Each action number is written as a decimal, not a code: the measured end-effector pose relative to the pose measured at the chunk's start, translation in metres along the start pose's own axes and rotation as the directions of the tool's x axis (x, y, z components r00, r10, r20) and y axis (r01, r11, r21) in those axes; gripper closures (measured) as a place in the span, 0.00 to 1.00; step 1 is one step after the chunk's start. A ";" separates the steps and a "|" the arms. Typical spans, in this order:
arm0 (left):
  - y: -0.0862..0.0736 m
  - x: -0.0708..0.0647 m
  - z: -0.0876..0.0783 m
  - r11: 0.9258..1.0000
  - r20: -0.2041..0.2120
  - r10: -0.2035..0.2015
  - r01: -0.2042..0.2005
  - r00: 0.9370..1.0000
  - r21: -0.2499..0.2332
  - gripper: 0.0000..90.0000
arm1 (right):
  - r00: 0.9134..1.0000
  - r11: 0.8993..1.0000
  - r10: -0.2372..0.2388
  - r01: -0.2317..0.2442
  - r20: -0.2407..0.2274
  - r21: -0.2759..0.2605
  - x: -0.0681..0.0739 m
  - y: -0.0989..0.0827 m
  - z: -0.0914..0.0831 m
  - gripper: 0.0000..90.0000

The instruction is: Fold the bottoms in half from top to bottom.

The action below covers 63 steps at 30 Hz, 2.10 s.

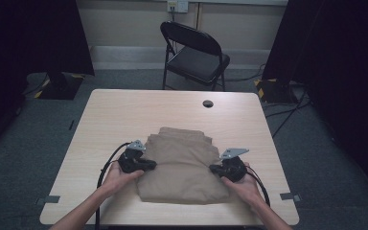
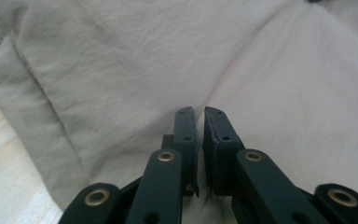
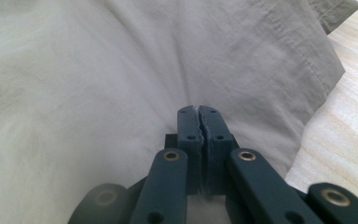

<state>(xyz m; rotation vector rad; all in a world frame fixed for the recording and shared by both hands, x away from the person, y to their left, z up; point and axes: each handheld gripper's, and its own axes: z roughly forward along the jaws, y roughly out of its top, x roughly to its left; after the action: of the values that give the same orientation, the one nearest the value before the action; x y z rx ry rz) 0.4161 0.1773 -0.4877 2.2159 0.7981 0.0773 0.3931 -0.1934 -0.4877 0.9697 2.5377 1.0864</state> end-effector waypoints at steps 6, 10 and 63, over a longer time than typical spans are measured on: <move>-0.003 -0.001 -0.002 1.000 0.002 0.025 -0.025 1.000 0.003 0.97 | 1.000 1.000 0.001 -0.001 0.009 0.000 -0.001 0.000 -0.001 0.98; -0.007 0.001 -0.003 1.000 0.009 -0.003 0.004 1.000 -0.030 0.98 | 0.999 1.000 0.021 -0.022 0.037 0.010 -0.007 -0.004 -0.005 0.99; 0.014 0.007 0.016 0.997 0.052 -0.059 0.061 0.997 -0.046 0.88 | 0.953 0.977 -0.198 0.210 -0.229 0.027 0.049 -0.038 -0.041 0.51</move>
<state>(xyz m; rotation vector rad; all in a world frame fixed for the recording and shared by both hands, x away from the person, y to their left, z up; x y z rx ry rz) 0.4333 0.1640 -0.4909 2.1390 0.8261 0.0114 0.3197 -0.2038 -0.4825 0.6057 2.7831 1.1304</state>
